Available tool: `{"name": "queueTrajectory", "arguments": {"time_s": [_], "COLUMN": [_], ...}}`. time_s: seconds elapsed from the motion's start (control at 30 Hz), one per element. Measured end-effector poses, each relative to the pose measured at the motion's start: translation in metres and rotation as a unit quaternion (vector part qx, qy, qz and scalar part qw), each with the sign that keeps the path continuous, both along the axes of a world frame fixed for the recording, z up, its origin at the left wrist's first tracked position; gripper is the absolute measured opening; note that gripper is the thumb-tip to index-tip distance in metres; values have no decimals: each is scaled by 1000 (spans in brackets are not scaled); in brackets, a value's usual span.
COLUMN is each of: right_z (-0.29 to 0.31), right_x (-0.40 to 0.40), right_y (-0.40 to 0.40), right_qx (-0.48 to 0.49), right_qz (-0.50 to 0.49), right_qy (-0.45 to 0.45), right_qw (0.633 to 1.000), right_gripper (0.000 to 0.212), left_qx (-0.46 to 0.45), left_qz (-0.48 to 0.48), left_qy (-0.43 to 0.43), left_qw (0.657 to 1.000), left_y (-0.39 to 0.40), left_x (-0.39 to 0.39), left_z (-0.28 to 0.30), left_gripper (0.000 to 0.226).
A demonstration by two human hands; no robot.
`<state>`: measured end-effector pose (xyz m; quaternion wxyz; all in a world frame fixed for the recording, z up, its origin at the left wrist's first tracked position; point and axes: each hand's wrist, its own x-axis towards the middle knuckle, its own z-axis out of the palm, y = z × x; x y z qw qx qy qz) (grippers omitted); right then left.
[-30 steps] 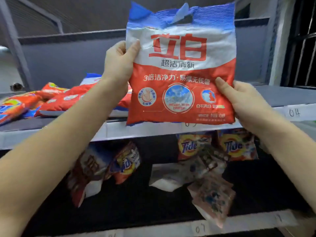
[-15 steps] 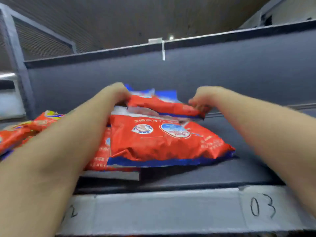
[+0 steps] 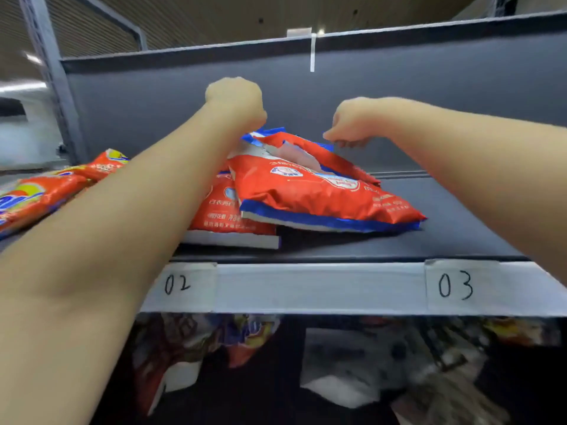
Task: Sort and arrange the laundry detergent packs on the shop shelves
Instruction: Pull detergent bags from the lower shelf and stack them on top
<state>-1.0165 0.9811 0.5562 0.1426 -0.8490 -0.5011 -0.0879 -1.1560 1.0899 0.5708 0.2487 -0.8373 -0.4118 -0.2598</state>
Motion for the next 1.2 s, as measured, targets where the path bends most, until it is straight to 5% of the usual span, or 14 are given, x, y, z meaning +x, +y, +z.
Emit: {"name": "queueTrajectory", "arguments": {"time_s": [0.13,0.37,0.67,0.93,1.2], "right_z": [-5,-40,-140,-269,-372], "right_x": [-47,-110,-173,-201,-225], "right_y": [-27,-100,-193,-151,-20], "right_qx": [8,68,169,35,-157], "right_qz": [36,83,150,142,111], "right_qy": [-145,-203,-144,7,180], "right_qw": [989,973,964,989,965], "right_gripper": [41,43,31,28,32], "left_qx": [43,48,37,-185,-350], "left_qz": [-37,-96,-250,-149,-77], "left_qy": [-20,-52,-164,-77,-33], "left_qw": [998,993,954,968,933], "left_y": [-44,-118,-167,-123,-45], "left_x": [-28,-92,-184,-207,-240], "left_z": [-18,-78,-182,-331,-425], "left_gripper": [36,37,41,29,31]}}
